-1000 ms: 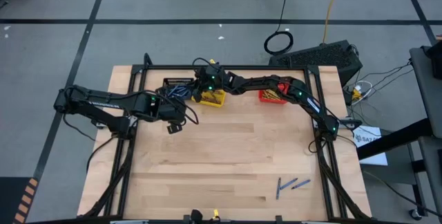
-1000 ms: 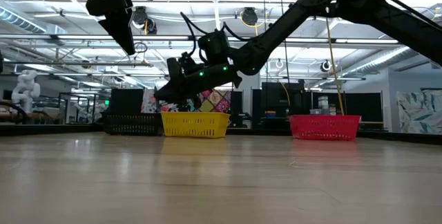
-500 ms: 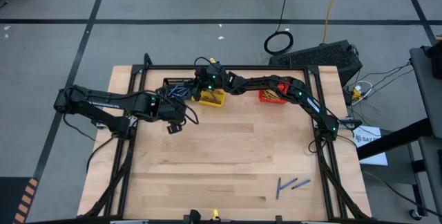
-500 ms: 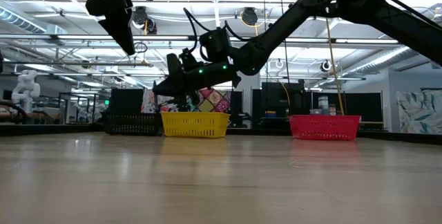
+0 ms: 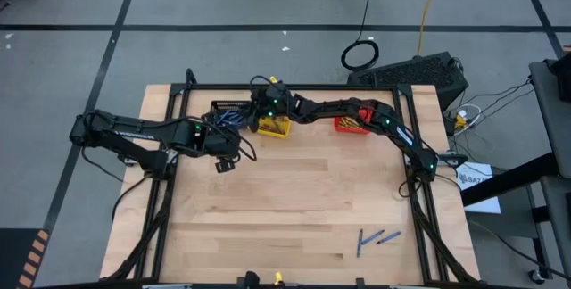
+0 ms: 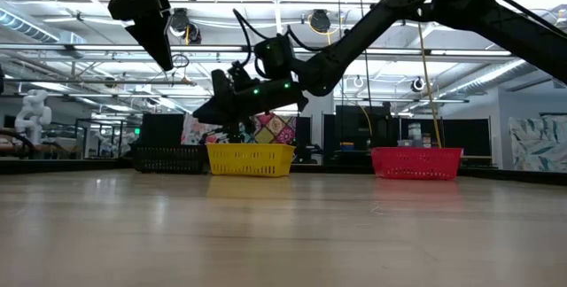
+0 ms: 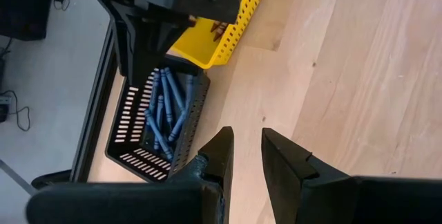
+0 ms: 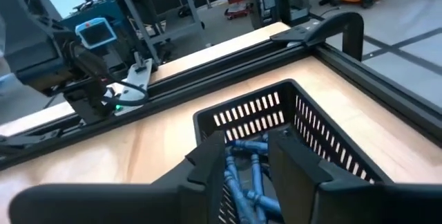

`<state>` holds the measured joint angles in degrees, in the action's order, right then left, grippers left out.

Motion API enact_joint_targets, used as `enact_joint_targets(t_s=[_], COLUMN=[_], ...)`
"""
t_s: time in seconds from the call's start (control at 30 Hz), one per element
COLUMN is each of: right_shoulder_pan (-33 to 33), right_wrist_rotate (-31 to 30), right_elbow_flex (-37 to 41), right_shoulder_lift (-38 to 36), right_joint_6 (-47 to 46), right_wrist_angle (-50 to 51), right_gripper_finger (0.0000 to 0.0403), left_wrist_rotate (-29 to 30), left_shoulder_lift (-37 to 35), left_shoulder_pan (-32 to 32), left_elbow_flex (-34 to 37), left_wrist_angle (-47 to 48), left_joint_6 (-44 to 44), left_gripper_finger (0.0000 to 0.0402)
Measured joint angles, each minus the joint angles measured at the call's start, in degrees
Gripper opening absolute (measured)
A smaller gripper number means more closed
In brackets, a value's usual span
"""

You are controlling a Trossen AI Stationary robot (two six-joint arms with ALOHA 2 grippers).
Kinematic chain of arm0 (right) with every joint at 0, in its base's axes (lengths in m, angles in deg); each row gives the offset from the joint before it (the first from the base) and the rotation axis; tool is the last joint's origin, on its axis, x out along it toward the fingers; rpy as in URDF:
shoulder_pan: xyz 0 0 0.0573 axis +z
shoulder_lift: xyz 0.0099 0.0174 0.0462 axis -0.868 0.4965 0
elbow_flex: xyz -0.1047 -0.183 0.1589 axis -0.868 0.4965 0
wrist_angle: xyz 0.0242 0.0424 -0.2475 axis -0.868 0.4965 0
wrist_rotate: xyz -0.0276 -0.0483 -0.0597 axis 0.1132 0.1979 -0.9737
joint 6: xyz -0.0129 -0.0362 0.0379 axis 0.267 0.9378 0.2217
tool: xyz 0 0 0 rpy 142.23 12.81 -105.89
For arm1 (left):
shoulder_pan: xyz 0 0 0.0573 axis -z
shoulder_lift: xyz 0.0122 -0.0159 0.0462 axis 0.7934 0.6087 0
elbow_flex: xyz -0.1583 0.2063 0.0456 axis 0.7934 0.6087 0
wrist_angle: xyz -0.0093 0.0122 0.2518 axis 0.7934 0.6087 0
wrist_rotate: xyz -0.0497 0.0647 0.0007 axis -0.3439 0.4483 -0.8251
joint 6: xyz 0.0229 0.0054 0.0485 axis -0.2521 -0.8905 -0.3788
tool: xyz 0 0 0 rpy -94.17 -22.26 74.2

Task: Sort crayons
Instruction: Put the middle blue crayon into the black bin

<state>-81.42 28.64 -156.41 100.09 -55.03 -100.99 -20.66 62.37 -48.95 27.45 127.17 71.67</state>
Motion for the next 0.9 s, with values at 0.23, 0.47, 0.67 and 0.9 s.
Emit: enact_joint_targets(t_s=[0.23, 0.47, 0.67, 0.9], right_shoulder_pan=[-0.69, -1.76, -2.48, -2.44], right_wrist_rotate=[0.09, -0.09, -3.15, -6.28], right_elbow_flex=[0.00, -0.04, -0.06, -0.06], right_shoulder_lift=[-4.52, -16.49, -27.13, -34.84], right_joint_6=[1.40, 13.09, 19.21, 16.28], right_wrist_angle=[8.03, 32.04, 54.80, 74.33], right_gripper_finger=[0.0100, 0.0100, 0.0100, 0.0100], left_wrist_rotate=[-0.02, -0.01, 0.00, 0.00], left_shoulder_lift=[-0.01, -0.01, 0.00, 0.00], left_shoulder_pan=[0.00, 0.02, 0.00, -0.11], left_elbow_flex=[0.00, 0.00, 0.00, 0.00], left_wrist_angle=[0.77, 0.50, 0.50, 0.48], left_joint_6=[0.16, 0.13, -0.13, -0.06], left_gripper_finger=[0.0070, 0.0070, 0.0070, 0.0070])
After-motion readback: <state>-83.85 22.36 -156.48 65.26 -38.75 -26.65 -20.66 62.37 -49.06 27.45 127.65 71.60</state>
